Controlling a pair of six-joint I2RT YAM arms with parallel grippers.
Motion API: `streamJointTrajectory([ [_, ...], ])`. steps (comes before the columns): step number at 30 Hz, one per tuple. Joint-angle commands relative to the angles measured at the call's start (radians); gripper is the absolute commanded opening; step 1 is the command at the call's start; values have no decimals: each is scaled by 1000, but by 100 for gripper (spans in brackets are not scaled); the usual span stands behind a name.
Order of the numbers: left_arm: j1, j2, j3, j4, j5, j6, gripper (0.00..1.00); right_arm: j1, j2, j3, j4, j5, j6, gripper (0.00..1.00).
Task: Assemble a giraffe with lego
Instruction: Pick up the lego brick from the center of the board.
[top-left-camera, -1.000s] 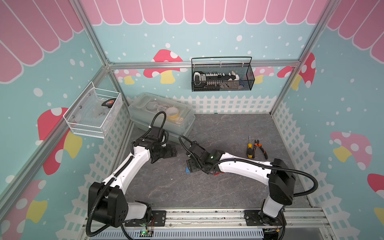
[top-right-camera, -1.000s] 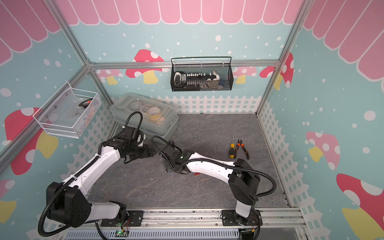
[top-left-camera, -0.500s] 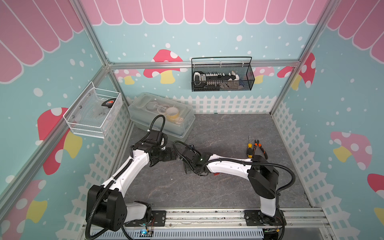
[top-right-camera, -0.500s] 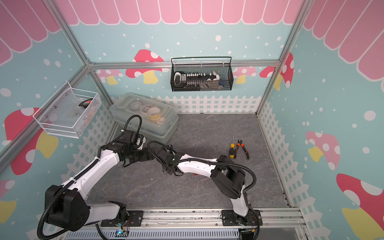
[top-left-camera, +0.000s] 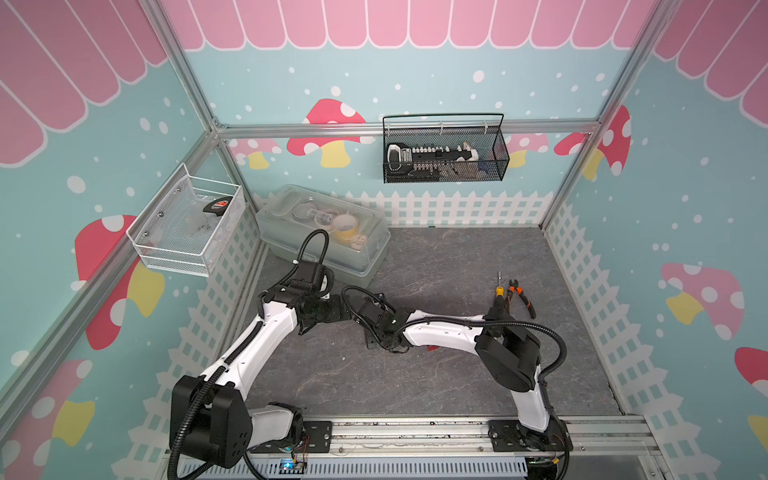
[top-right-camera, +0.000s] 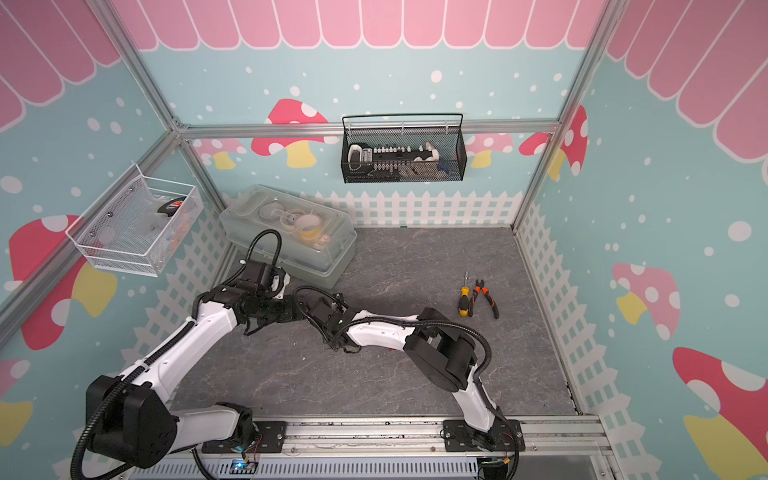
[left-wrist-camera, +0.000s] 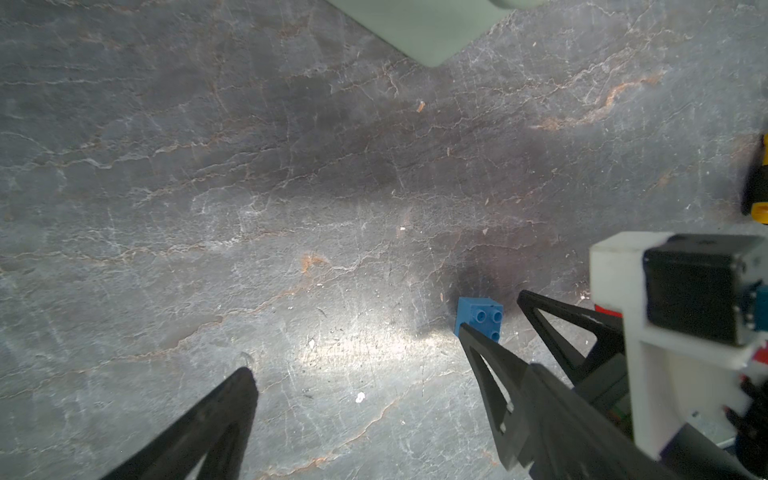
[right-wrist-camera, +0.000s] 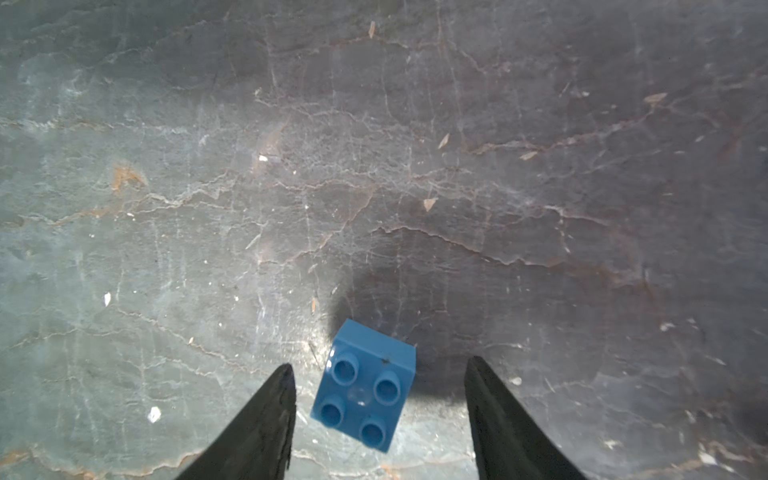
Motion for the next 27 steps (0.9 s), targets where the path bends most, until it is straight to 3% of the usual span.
streamJointTrajectory([
  [1,1,-10,-10,13,9,-5,99,9,29,37,-1,2,23,61],
  [17,-3,-2,-11,15,14,-5,99,12,62,51,-24,11,11,44],
  [27,-9,-1,-12,15,13,-9,99,13,43,48,-57,32,-11,26],
])
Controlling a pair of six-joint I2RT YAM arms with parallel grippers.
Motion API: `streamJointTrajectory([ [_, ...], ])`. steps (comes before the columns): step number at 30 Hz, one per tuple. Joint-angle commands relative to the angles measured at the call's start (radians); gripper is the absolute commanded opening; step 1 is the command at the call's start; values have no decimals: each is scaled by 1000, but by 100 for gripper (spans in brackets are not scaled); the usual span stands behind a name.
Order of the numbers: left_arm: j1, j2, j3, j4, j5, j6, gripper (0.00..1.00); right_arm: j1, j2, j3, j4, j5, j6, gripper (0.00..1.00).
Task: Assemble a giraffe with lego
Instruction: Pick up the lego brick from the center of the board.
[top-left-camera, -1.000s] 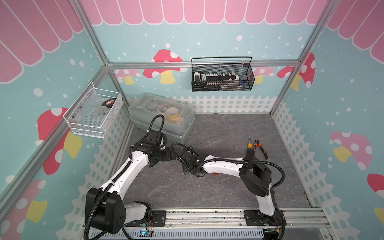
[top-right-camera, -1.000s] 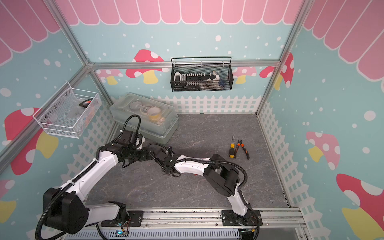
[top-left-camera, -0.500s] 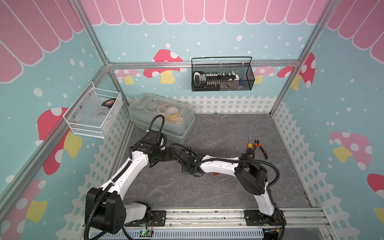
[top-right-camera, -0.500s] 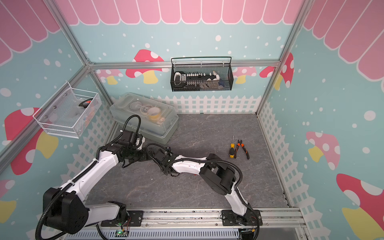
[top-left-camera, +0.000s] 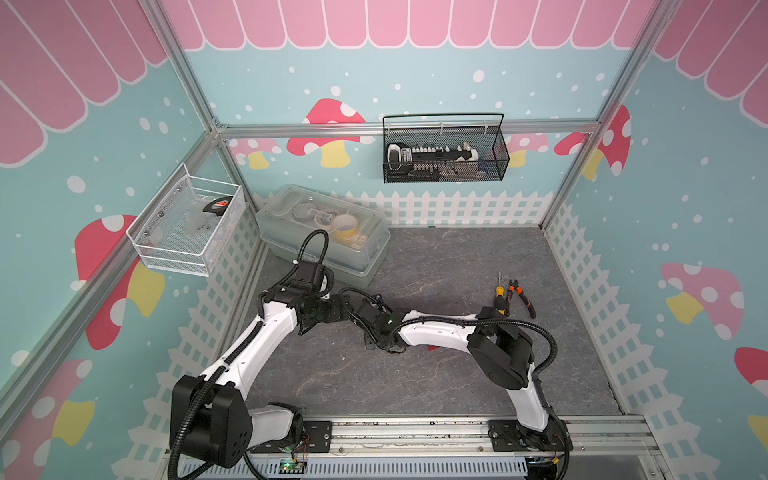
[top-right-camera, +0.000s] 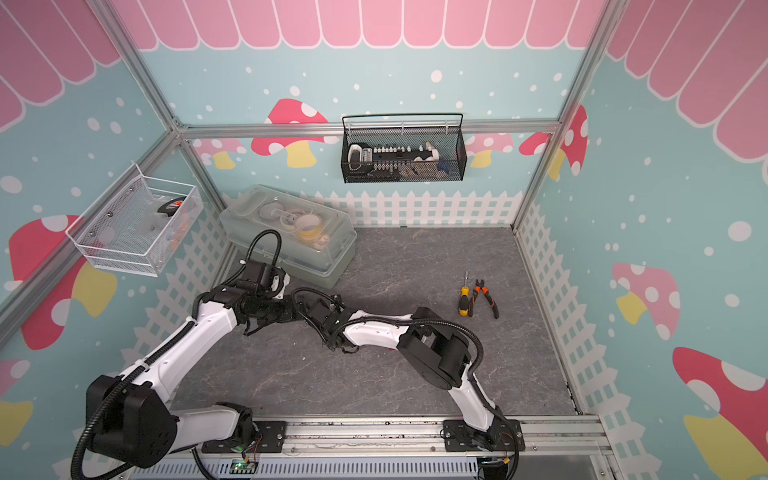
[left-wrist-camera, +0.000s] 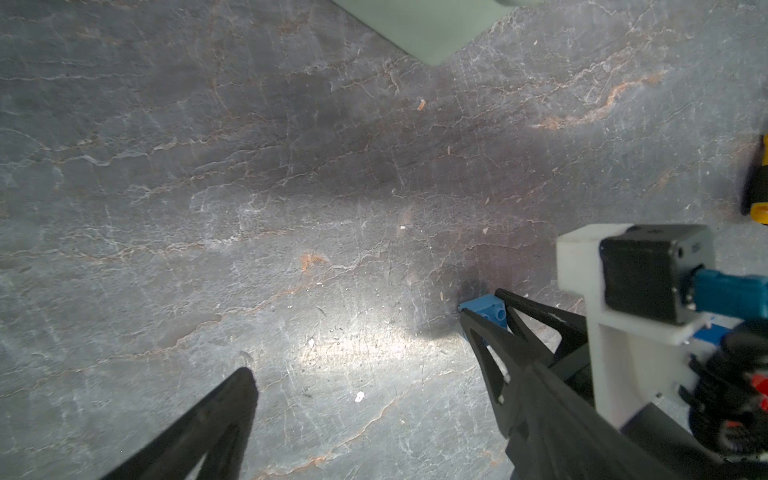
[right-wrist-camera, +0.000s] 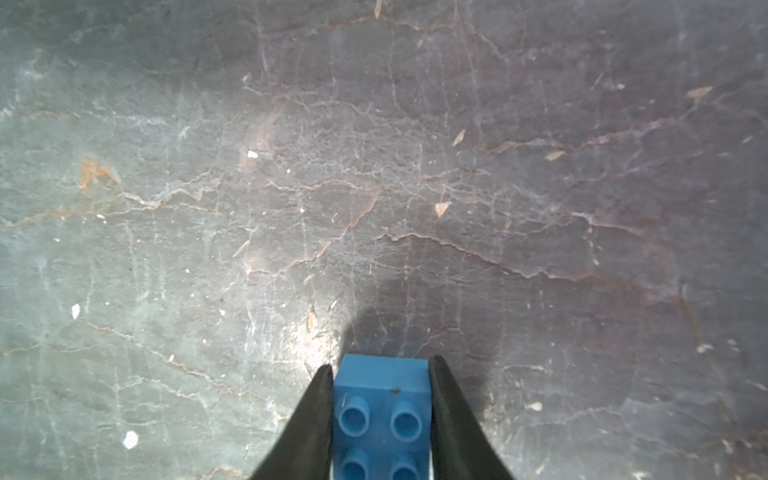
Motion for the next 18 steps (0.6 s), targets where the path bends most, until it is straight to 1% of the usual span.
streamJointTrajectory([
  [1,-8,-2,-11,14,11,-5,99,10,-6,19,-50,29,-8,25],
  [6,-11,0,-7,15,30,1,99,11,-58,47,-135,59,-70,18],
  [11,-26,5,-8,20,53,-1,99,10,-121,81,-225,64,-141,18],
  [16,-71,19,-4,22,61,-4,99,4,-179,90,-270,46,-179,19],
  [18,-85,21,-2,24,66,-3,99,-1,-235,92,-290,37,-194,19],
])
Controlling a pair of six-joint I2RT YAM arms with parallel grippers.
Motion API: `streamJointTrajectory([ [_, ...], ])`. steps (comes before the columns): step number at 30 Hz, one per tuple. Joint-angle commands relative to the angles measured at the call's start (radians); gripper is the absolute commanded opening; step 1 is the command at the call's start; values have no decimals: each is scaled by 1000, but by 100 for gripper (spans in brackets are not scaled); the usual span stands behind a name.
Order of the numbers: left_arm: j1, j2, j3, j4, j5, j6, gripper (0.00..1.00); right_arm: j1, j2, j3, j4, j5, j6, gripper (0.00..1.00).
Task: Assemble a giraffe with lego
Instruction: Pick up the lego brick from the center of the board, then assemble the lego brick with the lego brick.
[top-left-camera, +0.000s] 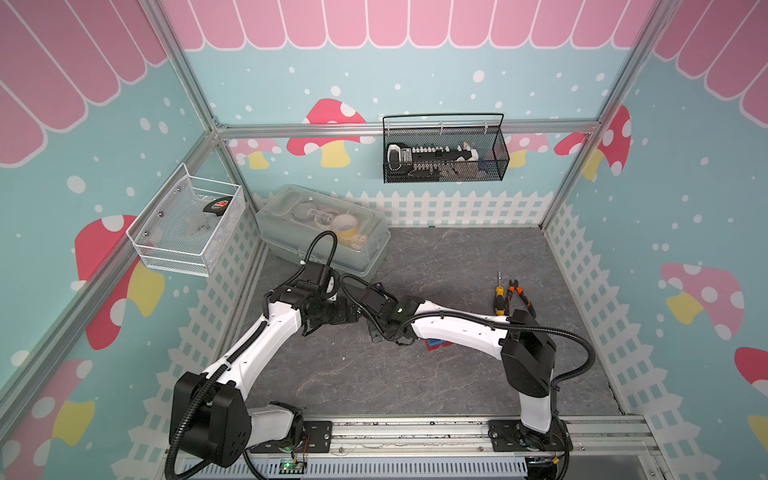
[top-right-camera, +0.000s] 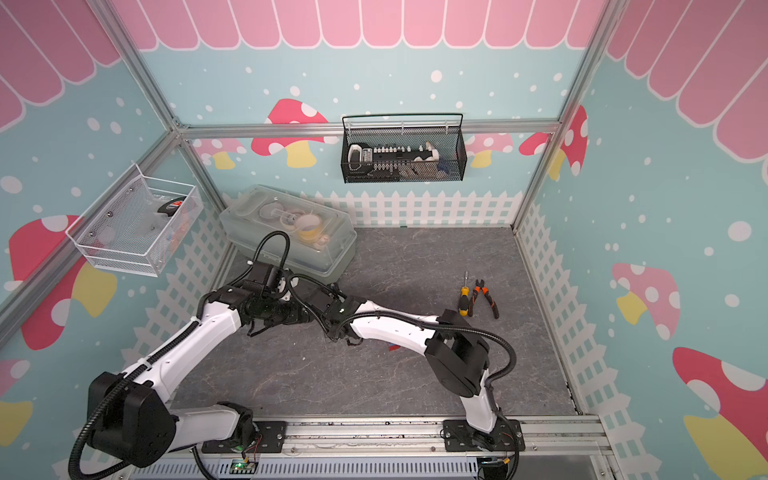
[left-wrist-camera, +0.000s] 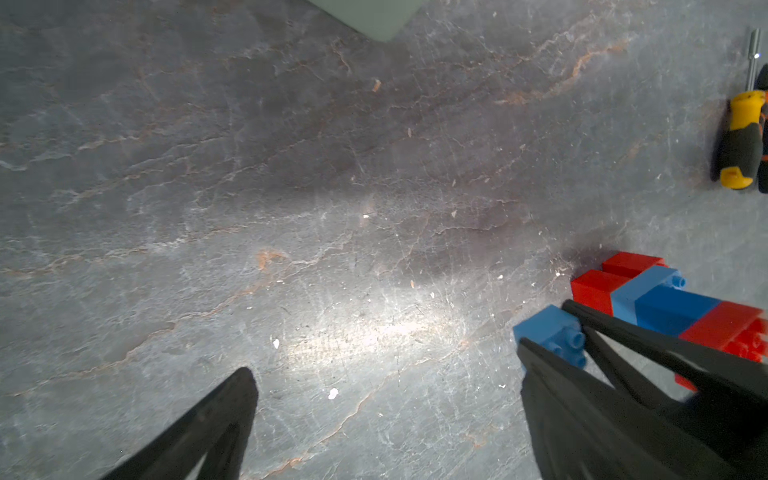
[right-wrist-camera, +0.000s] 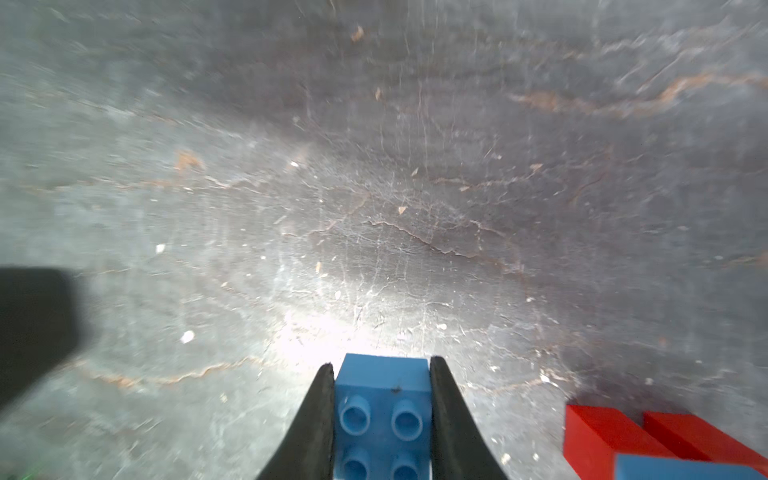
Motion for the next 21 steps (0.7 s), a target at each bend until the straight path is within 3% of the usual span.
streamJointTrajectory([
  [1,-21,11,-3,16,28,-3,99,-5,-70,23,-82,-3,-44,19],
  [5,-27,7,-11,41,109,-3,99,-25,-140,22,-120,-20,-73,19],
  [21,-80,-7,-16,65,183,11,99,-148,-355,-106,-235,-36,-132,20],
])
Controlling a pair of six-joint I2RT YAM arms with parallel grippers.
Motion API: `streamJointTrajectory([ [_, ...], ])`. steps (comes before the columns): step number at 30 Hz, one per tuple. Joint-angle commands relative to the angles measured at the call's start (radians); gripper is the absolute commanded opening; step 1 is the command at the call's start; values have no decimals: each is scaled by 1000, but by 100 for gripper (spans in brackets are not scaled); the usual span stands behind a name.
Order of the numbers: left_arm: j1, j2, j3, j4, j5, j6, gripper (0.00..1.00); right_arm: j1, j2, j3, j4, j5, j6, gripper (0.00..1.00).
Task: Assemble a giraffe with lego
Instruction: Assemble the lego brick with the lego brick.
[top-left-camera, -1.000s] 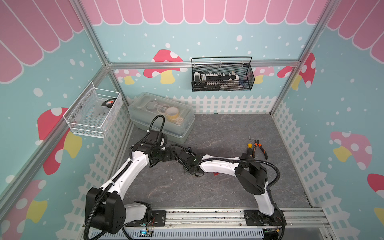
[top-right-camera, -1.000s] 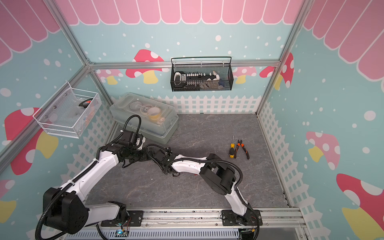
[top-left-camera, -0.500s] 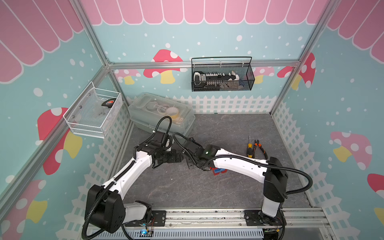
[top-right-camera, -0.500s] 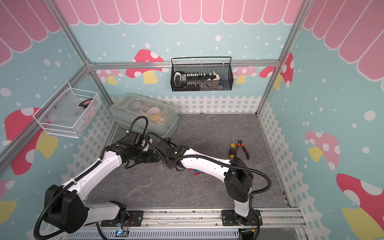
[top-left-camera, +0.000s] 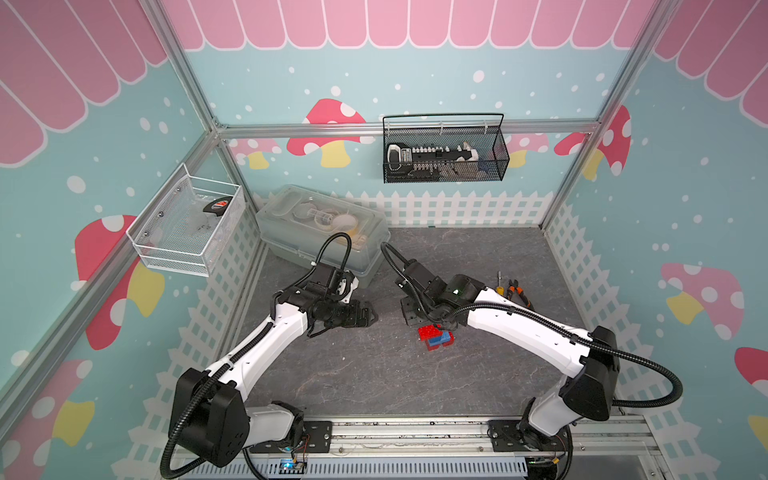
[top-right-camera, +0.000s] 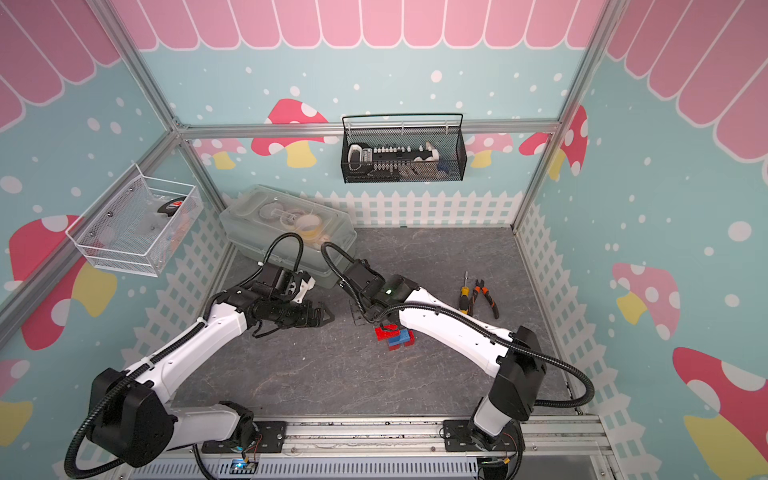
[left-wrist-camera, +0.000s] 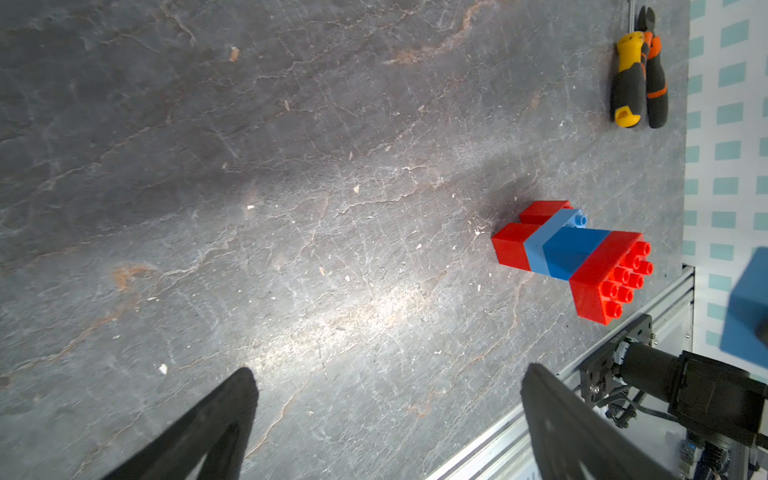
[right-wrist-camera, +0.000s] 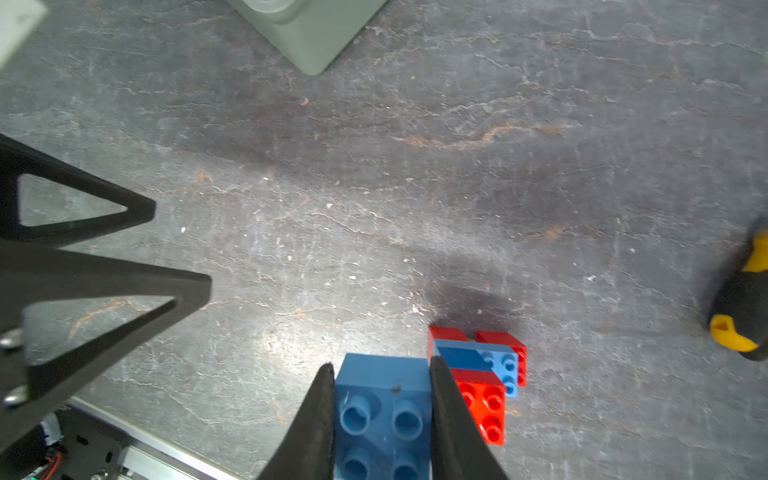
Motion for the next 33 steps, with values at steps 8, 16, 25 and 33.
streamJointTrajectory([
  [8,-11,-2,-16,19,18,9,99,-55,-88,-144,-25,-23,-29,20],
  [16,-14,5,-16,18,15,7,98,-90,-145,-244,41,-47,-33,19],
  [25,-15,10,-14,19,18,4,97,-106,-141,-282,71,-85,-38,19],
  [33,-17,5,-16,16,14,4,98,-114,-126,-296,92,-98,-42,19],
])
